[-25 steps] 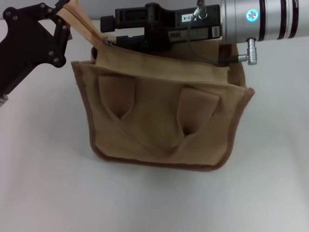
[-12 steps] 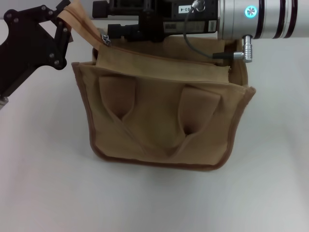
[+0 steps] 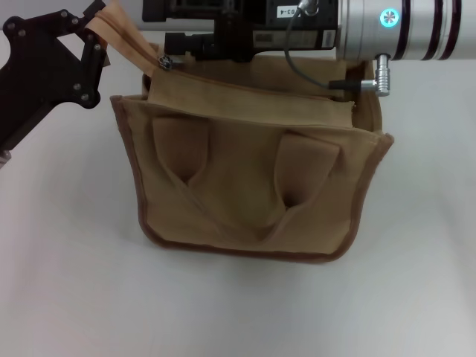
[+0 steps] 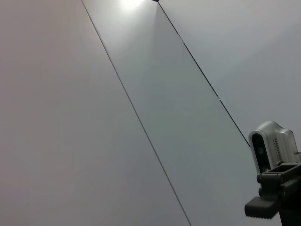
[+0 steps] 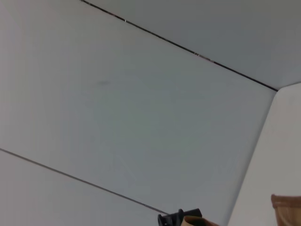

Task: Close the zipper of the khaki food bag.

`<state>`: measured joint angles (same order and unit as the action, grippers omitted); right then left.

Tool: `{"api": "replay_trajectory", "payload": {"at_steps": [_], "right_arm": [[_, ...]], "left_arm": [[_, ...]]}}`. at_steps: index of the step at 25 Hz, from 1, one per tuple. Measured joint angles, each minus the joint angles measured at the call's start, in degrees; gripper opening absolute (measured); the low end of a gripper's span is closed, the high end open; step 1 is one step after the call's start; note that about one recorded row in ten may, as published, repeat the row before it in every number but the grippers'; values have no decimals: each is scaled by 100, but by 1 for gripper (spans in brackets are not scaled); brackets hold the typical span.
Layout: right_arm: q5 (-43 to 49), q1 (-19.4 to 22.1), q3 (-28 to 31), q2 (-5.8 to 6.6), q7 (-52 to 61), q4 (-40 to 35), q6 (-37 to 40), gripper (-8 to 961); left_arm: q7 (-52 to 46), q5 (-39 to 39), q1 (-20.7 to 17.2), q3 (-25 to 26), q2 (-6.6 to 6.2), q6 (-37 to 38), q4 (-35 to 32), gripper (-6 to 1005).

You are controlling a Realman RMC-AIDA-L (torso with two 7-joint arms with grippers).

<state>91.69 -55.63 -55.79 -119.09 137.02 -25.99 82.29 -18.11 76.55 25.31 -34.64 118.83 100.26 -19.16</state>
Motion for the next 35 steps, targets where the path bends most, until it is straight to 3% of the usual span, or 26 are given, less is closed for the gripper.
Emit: {"api": "replay_trajectory", "payload": {"at_steps": [9,13,15,19,21,24,25,29,35], "right_arm": [[-241,333,83,116,-1082,-451,283,773],[-230,537,69,275,-1914,-806,372,773],[-202,589,40,445,-2706,-903,344,773],[87,589,22,536,-3356,-1051,261,773],[475,589,19,499,-3758,-1316,123,773],[1002,609,4,318,-4373,-1750,-24,773],[1177,659,4,160,-4908,-2014,-81,773],[1156,769,-1,14,-5694,-2223,-97,773],[983,856,-41,-9,-6593,-2405,-19,773]], "left_arm": [[0,0,1,3,0,-50,0,17],[0,1,-3,1,0,-52,0,17],[0,1,-14,1,0,-52,10,17],[0,1,-17,4,-5,-53,38,17],[0,1,-17,8,-7,-53,41,17],[0,1,-18,11,-8,-53,45,16],[0,1,-18,11,-9,-53,49,16],[0,1,-17,11,-9,-80,52,16],[0,1,-17,11,-17,-123,53,16]]}}
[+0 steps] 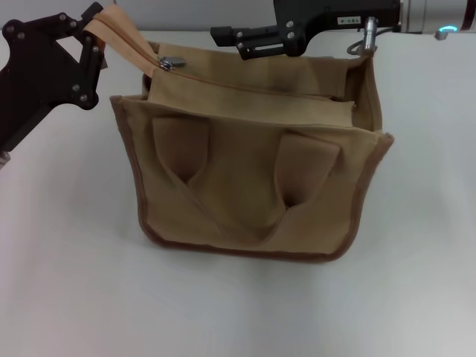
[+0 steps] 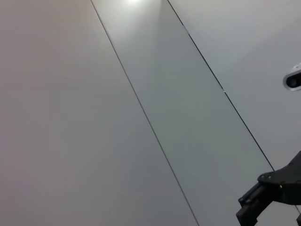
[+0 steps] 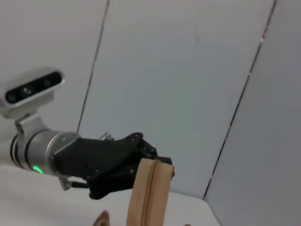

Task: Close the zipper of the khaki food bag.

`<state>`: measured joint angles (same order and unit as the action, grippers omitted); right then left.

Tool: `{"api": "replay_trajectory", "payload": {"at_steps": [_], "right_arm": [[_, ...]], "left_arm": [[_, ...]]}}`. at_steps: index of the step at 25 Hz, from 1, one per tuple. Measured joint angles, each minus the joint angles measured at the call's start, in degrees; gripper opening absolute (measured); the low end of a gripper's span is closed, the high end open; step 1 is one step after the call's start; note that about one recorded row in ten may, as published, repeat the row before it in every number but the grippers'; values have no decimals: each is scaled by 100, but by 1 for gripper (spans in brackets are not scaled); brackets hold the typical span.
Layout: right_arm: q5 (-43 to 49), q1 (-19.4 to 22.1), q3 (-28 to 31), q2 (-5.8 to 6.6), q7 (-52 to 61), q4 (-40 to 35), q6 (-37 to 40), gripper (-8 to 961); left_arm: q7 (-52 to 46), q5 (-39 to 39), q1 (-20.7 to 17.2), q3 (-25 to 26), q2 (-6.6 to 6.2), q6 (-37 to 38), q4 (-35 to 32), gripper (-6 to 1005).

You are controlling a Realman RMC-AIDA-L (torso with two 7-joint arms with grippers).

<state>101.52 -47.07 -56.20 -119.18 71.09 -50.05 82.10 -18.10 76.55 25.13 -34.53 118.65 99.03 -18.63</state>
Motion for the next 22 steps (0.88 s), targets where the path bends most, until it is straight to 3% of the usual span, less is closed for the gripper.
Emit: {"api": "replay_trajectory", "payload": {"at_steps": [22], "right_arm": [[-42,-44,-930,-26,-1186,-175,-577,774]], "left_arm": [[-138,-110,49,17,-9,-16,0,16]]}}
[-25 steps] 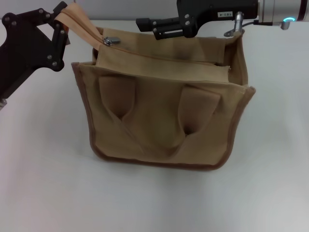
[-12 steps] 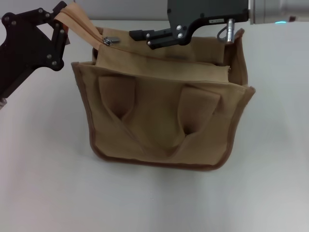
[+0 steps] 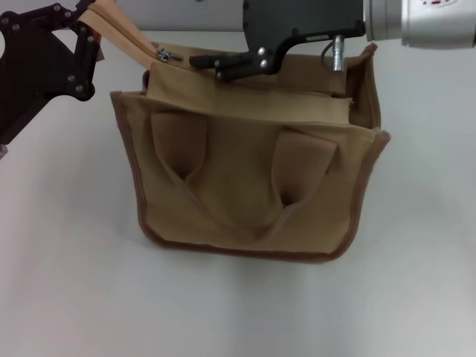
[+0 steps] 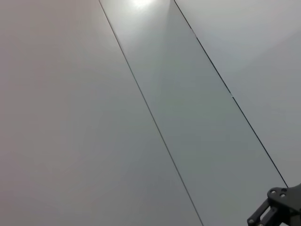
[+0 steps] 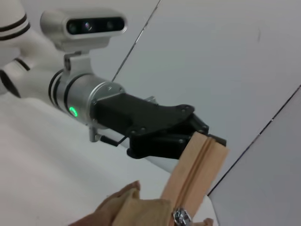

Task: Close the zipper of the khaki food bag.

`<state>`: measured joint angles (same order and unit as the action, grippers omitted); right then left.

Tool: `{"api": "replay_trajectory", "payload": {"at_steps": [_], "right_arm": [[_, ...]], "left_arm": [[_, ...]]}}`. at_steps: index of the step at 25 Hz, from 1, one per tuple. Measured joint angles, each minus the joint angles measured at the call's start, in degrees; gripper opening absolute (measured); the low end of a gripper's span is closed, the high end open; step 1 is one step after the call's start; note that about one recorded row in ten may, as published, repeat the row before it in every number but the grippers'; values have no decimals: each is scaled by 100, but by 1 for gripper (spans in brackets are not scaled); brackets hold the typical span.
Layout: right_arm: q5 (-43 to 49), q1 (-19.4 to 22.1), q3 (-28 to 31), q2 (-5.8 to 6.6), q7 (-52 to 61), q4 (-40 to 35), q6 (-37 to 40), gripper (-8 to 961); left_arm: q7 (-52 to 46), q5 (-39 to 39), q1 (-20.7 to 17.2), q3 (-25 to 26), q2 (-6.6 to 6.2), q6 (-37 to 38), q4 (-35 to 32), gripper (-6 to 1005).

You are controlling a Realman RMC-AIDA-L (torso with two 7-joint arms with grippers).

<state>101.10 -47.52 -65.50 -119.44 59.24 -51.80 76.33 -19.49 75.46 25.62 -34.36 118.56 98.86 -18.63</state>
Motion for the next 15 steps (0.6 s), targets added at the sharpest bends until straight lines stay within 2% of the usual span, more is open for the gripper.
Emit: {"api": "replay_trajectory", "payload": {"at_steps": [15], "right_arm": [[-371,-32,-954,-17,-272,-30,-882,774]], "left_arm": [[3,11,4,-80,8,121,-35,17]]}}
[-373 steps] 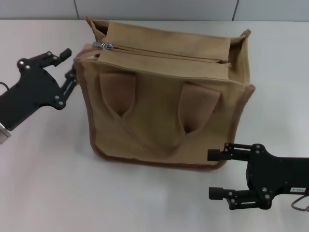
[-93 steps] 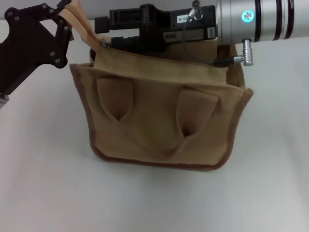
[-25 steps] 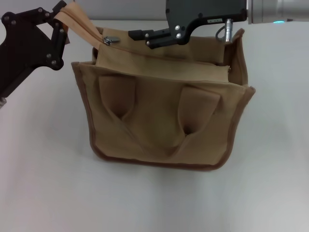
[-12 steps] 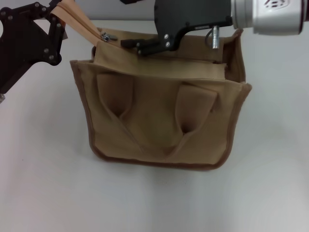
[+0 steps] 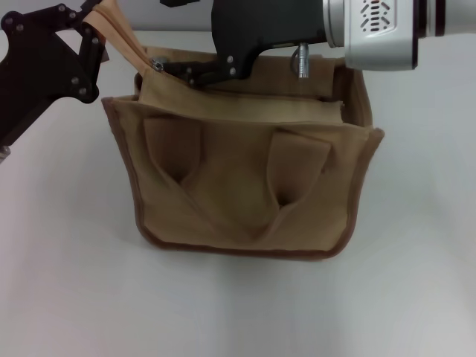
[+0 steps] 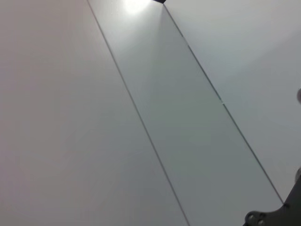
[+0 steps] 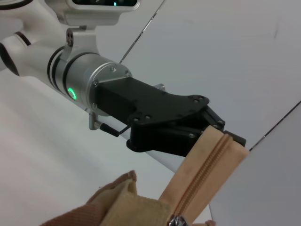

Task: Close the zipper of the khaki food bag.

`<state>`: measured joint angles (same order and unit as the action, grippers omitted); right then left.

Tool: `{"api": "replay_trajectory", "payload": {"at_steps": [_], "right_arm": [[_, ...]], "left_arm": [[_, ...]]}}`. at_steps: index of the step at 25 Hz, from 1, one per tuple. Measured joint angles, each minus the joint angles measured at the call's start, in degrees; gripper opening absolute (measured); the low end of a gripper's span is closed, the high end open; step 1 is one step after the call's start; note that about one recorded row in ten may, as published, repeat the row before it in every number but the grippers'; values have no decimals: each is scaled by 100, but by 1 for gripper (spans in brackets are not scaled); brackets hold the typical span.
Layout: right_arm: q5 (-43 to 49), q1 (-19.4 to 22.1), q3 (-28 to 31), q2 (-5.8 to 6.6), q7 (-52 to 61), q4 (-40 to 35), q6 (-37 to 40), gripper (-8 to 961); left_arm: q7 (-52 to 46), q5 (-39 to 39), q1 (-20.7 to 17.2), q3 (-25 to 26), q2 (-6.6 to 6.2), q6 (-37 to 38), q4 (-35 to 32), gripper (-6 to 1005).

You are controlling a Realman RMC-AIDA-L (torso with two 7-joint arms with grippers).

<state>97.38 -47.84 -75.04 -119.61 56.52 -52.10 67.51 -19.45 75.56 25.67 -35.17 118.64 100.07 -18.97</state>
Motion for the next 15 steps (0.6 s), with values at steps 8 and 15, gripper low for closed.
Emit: {"api": "replay_trajectory", "payload": {"at_steps": [8,15], "right_arm": [[-93,-1,-471,-11,-9,-99,-329,773],[-458,193,-672,-18,-159,-267,-437,774]], "left_arm": [[0,15,18,-79,-5,175,-29,17],[-4,0,23,-71,-8,200,-31,17]]}}
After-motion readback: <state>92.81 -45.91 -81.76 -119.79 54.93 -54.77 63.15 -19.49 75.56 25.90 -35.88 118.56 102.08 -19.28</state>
